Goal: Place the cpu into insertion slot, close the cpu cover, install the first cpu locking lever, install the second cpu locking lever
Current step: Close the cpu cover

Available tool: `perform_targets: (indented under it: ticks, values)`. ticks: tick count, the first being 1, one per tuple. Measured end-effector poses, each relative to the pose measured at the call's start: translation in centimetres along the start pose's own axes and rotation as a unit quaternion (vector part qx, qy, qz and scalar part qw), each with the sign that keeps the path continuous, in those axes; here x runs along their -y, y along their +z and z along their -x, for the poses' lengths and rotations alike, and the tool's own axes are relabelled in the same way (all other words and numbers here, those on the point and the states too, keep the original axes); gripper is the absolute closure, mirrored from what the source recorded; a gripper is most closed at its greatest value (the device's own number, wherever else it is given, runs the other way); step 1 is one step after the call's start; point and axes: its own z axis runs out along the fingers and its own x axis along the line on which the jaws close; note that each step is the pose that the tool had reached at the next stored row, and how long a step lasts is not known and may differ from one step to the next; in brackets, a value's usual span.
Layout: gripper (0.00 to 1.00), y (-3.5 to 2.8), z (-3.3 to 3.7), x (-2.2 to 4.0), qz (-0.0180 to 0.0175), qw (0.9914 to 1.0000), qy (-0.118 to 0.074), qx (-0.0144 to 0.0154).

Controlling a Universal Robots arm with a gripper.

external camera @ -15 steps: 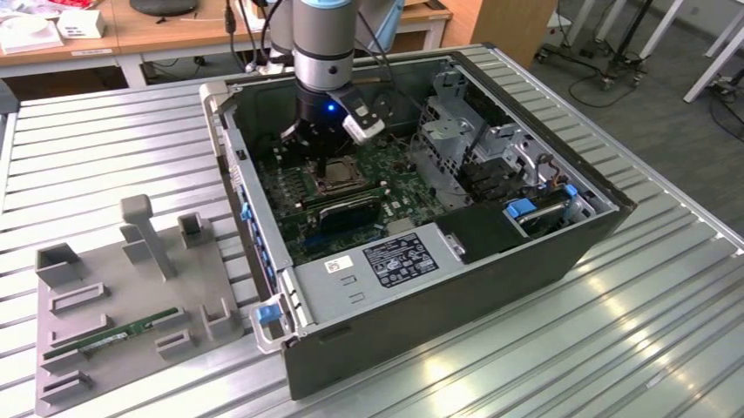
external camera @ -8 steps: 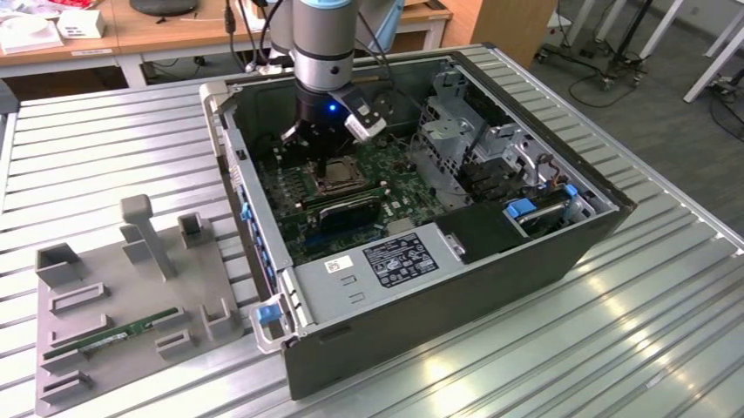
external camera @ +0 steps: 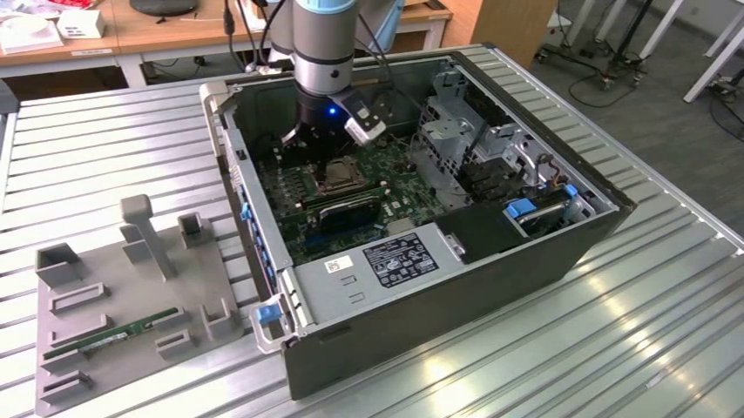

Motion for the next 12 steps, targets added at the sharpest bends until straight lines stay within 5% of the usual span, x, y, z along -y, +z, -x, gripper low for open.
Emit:
perform_targets:
  ticks: [12]
  values:
    - [0.89, 0.09, 0.00, 0.00, 0.0000, 1.00000, 0.000, 0.0000]
